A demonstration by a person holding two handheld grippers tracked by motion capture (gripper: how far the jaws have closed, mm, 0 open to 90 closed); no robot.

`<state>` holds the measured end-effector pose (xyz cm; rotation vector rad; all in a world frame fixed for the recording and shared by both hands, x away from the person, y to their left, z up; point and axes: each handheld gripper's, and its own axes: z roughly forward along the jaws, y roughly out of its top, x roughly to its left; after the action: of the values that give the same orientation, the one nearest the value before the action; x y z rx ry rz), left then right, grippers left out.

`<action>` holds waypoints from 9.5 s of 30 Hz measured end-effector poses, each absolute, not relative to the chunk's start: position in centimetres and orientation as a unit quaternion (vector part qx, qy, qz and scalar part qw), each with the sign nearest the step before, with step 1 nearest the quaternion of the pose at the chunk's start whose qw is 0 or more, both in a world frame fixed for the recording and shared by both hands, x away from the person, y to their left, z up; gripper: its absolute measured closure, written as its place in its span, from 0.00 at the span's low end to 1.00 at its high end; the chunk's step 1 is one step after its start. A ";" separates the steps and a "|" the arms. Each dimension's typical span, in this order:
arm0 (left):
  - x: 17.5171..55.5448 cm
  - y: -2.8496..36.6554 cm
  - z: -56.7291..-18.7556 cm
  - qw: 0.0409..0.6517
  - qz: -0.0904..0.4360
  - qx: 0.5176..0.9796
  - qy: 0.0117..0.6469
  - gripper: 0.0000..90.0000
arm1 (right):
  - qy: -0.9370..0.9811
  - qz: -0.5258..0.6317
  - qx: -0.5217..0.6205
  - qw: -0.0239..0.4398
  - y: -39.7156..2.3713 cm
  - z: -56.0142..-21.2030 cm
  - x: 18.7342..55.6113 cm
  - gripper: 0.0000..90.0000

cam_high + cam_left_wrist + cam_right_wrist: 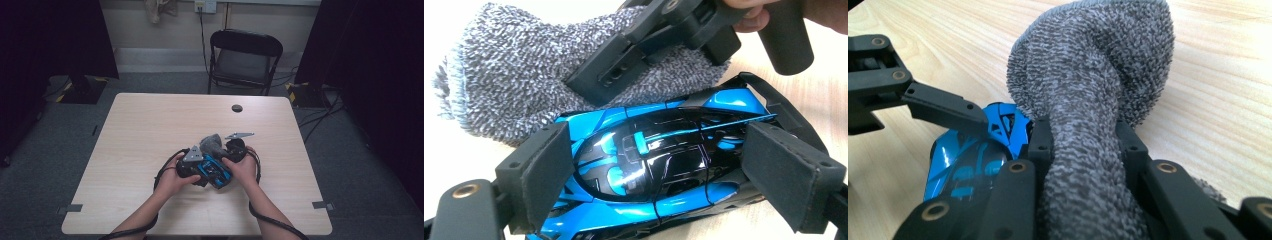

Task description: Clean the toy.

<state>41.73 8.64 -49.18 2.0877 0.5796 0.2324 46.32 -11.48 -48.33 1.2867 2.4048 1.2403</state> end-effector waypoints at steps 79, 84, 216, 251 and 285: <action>41.7 8.6 -49.2 0.465 0.095 0.848 0.236 0.15 | 0.806 0.412 0.417 0.078 -12.9 -47.9 44.7 0.76; 41.7 8.7 -49.3 0.466 0.095 0.847 0.237 0.15 | 0.806 0.420 0.412 0.073 -13.7 -47.8 43.9 0.76; 41.0 9.3 -47.4 0.456 0.079 0.855 0.233 0.18 | 0.801 0.417 0.419 0.095 -16.1 -46.2 43.2 0.74; 37.2 23.2 -44.7 0.460 0.147 0.809 0.334 0.18 | 0.851 0.454 0.262 0.010 -2.8 -45.3 41.7 0.72; 39.1 21.8 -45.6 0.425 0.081 0.846 0.311 0.87 | 0.872 0.431 0.232 0.000 -2.6 -47.5 40.4 0.52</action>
<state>39.06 21.83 -45.59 2.1148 0.7786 0.2026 40.39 -2.57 -47.52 0.7279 2.7388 1.3538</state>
